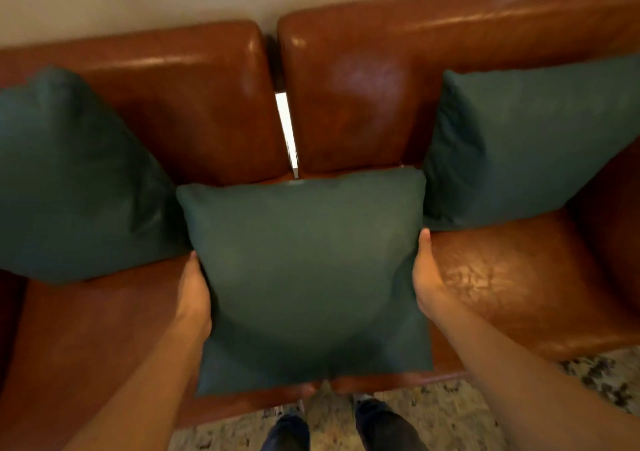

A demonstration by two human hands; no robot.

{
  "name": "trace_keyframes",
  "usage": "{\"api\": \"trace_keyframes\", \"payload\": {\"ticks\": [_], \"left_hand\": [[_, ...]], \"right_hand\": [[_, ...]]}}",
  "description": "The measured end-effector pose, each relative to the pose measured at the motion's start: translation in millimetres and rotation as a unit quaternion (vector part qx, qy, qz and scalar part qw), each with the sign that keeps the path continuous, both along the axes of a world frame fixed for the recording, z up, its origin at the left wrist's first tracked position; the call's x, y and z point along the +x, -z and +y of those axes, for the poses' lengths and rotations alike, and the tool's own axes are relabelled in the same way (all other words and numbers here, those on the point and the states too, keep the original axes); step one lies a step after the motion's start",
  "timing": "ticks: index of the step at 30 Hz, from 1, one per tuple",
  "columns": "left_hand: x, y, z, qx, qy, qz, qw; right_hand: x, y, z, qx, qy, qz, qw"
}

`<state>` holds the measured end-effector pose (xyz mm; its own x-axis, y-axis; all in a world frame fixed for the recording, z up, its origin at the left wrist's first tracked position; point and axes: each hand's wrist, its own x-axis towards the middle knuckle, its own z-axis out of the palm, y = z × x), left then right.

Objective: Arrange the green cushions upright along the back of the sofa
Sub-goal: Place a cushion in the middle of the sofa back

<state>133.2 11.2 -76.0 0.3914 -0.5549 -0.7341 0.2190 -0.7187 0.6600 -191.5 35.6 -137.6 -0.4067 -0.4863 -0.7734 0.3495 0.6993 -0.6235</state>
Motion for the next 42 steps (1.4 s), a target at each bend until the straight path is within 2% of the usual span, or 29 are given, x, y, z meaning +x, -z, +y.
{"api": "trace_keyframes", "payload": {"ticks": [2,6,10,16,22,29,34,42], "left_hand": [[4.1,-15.0,-18.7,-0.019,-0.047,0.017,0.999],[-2.6,-49.8,-64.6,-0.094,-0.084,0.08,0.989],[-13.6,-68.6,-96.8,-0.144,-0.11,0.079,0.98],[-17.4,-53.7,-132.0,-0.177,-0.089,0.077,0.977],[-18.9,-23.9,-159.0,-0.188,-0.069,0.063,0.978],[-18.1,-33.1,-189.8,-0.215,-0.055,0.054,0.973],[-20.4,-23.4,-193.2,-0.171,-0.07,0.015,0.983],[-21.7,-5.5,-167.8,-0.117,-0.112,-0.059,0.985]], "right_hand": [[1.0,-34.2,-25.3,-0.035,0.005,-0.025,0.999],[6.6,-97.4,-90.8,-0.107,0.025,0.005,0.994],[0.8,-114.0,-131.4,-0.14,0.044,0.023,0.989],[-3.8,-95.0,-155.3,-0.133,0.05,-0.009,0.99],[3.6,-63.9,-178.5,-0.128,0.001,-0.01,0.992],[2.4,-68.3,-210.3,-0.085,-0.06,0.002,0.995],[7.0,-56.5,-216.9,-0.041,-0.086,0.004,0.995],[2.6,-53.2,-193.3,-0.058,-0.074,0.01,0.996]]}}
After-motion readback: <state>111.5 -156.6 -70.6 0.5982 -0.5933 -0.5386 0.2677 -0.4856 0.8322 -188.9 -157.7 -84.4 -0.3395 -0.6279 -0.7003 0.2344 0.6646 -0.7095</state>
